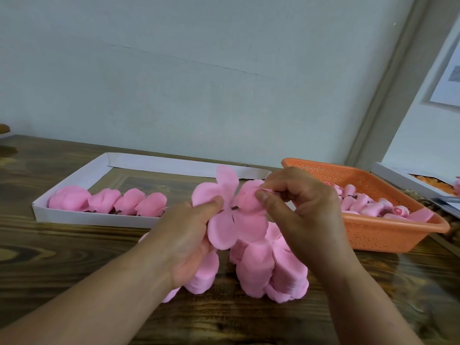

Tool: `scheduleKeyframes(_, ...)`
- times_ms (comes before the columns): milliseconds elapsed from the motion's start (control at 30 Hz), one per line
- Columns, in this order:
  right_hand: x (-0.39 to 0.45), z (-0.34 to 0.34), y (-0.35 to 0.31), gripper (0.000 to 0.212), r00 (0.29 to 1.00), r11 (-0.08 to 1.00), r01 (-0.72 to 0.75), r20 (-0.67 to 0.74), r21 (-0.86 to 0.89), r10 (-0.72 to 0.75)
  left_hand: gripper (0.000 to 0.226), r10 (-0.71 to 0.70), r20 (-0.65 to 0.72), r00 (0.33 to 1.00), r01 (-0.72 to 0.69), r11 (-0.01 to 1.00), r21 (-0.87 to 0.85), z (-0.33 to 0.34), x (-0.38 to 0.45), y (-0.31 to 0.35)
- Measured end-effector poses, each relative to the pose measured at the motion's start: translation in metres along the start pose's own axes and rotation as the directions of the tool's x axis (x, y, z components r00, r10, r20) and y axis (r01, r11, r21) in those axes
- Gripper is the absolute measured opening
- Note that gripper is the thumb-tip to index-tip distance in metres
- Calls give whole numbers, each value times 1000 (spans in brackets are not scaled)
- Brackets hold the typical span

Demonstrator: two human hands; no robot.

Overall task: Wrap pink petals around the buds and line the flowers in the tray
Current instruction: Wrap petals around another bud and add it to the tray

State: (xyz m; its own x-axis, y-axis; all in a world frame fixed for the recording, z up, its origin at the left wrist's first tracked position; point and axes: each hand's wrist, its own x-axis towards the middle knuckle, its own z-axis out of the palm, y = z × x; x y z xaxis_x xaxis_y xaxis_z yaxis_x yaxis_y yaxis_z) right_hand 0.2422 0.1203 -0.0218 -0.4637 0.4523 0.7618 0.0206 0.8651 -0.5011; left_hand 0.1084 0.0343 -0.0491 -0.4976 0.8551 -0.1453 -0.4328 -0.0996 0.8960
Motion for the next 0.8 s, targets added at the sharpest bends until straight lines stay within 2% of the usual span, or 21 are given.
scheduleKeyframes(133,-1,1,0,10,996,996,89,19,-30,-89,24,-13,15,1000,13,999,45,-1,0,0)
scheduleKeyframes(333,-2,1,3,10,987,985,156,59,-79,-152,28,-81,38,996,80,996,25,-2,-2,4)
scheduleKeyframes(433,-2,1,5,8,989,985,139,66,-106,-133,31,-98,99,990,102,994,-39,-1,-4,6)
scheduleKeyframes(633,-3,6,6,8,994,995,67,95,-77,-60,31,-67,131,989,67,998,1,2,-9,5)
scheduleKeyframes(800,-3,5,7,28,995,999,-1,101,-33,5,30,-20,101,995,9,993,117,2,-10,3)
